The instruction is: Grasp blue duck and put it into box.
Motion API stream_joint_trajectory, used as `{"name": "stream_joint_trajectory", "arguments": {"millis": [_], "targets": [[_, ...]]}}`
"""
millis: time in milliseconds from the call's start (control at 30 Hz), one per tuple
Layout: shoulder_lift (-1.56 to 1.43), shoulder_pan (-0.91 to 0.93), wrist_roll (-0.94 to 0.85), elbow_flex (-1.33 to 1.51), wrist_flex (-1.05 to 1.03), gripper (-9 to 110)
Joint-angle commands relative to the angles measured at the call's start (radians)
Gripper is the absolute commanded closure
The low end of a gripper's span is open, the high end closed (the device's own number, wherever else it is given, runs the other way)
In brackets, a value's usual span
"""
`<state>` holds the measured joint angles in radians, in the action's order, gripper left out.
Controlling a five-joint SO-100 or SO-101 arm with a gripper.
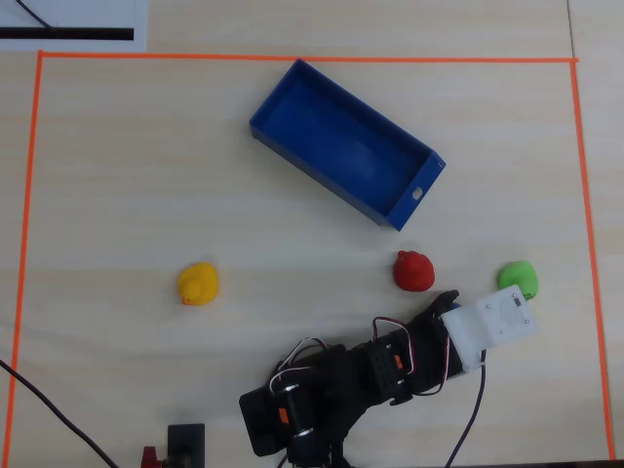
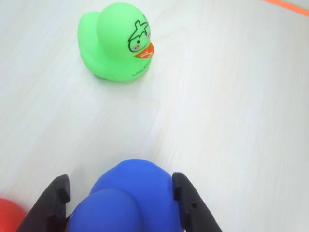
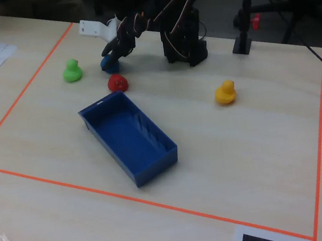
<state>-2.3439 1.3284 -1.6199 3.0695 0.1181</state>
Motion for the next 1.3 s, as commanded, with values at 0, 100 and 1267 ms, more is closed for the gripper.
{"name": "stream_joint_trajectory", "arguments": {"millis": [0,100,1267], "targets": [[-0.003,-0.014,-0.015,0.025,0.005,74],[-0.005,-0.015,-0.015,0.025,-0.020,76],[-0.207,-0.723,0.566,-0.905,-1.046,101]]}}
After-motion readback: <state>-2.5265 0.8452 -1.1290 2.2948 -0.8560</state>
